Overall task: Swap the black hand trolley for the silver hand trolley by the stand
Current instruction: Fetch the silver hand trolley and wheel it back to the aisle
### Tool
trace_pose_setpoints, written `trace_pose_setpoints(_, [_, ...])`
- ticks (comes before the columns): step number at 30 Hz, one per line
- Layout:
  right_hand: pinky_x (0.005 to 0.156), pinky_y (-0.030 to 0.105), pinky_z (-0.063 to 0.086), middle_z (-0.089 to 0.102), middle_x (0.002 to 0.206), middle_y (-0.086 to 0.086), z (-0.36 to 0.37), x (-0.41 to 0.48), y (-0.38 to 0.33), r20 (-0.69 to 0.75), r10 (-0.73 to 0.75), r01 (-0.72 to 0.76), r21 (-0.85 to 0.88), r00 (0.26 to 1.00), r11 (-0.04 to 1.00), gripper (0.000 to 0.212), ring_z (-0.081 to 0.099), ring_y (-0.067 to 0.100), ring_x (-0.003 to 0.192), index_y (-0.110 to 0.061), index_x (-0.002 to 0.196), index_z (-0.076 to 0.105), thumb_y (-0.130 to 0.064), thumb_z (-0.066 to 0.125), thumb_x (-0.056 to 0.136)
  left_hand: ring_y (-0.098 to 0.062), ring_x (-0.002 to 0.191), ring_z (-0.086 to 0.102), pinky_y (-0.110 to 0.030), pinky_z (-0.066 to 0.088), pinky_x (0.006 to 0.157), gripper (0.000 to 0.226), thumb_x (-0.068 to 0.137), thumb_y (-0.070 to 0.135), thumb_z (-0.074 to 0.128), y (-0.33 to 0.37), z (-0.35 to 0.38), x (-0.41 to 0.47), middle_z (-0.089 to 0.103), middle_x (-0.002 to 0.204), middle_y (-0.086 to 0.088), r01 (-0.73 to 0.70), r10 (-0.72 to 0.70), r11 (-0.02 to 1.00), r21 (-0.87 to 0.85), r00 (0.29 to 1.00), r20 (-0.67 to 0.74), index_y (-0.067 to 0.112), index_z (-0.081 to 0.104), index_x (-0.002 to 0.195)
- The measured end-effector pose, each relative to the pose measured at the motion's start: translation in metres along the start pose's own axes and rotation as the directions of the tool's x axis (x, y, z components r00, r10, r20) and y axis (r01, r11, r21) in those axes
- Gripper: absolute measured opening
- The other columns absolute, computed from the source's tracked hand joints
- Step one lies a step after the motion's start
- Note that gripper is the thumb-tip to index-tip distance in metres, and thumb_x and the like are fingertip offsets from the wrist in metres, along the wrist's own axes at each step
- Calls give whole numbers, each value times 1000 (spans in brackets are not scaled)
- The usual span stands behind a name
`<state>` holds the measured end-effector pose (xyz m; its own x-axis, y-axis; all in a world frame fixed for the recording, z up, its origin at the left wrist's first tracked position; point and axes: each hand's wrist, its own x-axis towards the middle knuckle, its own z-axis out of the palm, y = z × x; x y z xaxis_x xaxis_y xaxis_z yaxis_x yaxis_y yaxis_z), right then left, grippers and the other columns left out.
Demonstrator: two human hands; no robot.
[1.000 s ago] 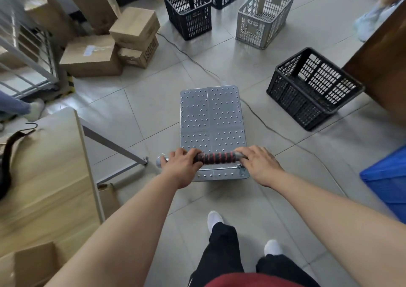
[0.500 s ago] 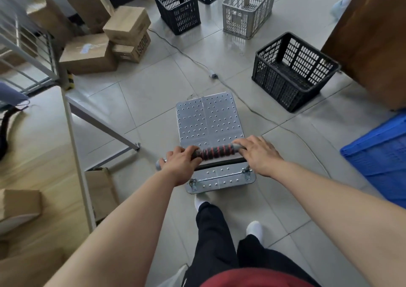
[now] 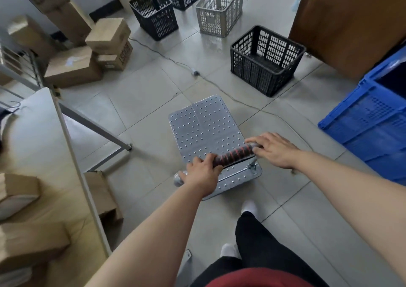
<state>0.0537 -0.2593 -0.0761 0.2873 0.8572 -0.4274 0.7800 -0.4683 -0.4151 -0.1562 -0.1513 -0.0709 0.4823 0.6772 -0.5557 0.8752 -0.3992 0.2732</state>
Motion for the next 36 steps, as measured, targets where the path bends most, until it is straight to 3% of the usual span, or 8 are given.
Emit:
trace_pose_setpoints(8, [98, 33, 29, 50, 124, 4, 72, -102, -5, -96, 130, -122, 78, 987, 989, 35, 40, 25, 120, -37, 124, 50, -49, 47, 91, -33, 118, 38, -61, 23, 104, 32, 92, 52, 37, -18, 56, -75, 44, 122, -6, -97, 98, 990, 102, 995, -8, 43, 39, 122])
trace_pose_setpoints(15, [100, 37, 31, 53, 122, 6, 126, -189, -14, -165, 178, -169, 67, 970, 983, 36, 41, 29, 117, -33, 123, 49, -49, 48, 91, -32, 120, 39, -54, 25, 104, 37, 93, 53, 37, -32, 87, -138, 43, 127, -7, -161, 164, 963, 215, 986, 5, 43, 38, 129])
trace_pose_setpoints(24, [97, 38, 32, 55, 114, 5, 170, -290, 4, -203, 180, -163, 102, 962, 981, 34, 46, 28, 111, -33, 117, 51, -53, 48, 89, -28, 113, 39, -52, 27, 100, 33, 89, 52, 36, -26, 135, -210, 43, 123, -3, -182, 160, 955, 235, 981, 108, 51, 34, 121])
trace_pose_setpoints(30, [97, 36, 33, 57, 112, 3, 193, -360, 20, -225, 203, -174, 141, 953, 975, 36, 49, 27, 112, -34, 119, 53, -50, 53, 87, -30, 110, 41, -51, 29, 98, 33, 91, 52, 38, -15, 177, -269, 44, 122, -3, -242, 216, 946, 214, 967, 137, 46, 37, 123])
trace_pose_setpoints(36, [92, 35, 34, 57, 113, 3, 219, -419, 19, -221, 283, -242, 195, 933, 951, 37, 49, 26, 112, -33, 120, 55, -47, 58, 86, -31, 119, 37, -54, 29, 99, 34, 94, 51, 35, -13, 209, -318, 43, 127, -6, -325, 286, 913, 245, 941, 180, 41, 37, 127])
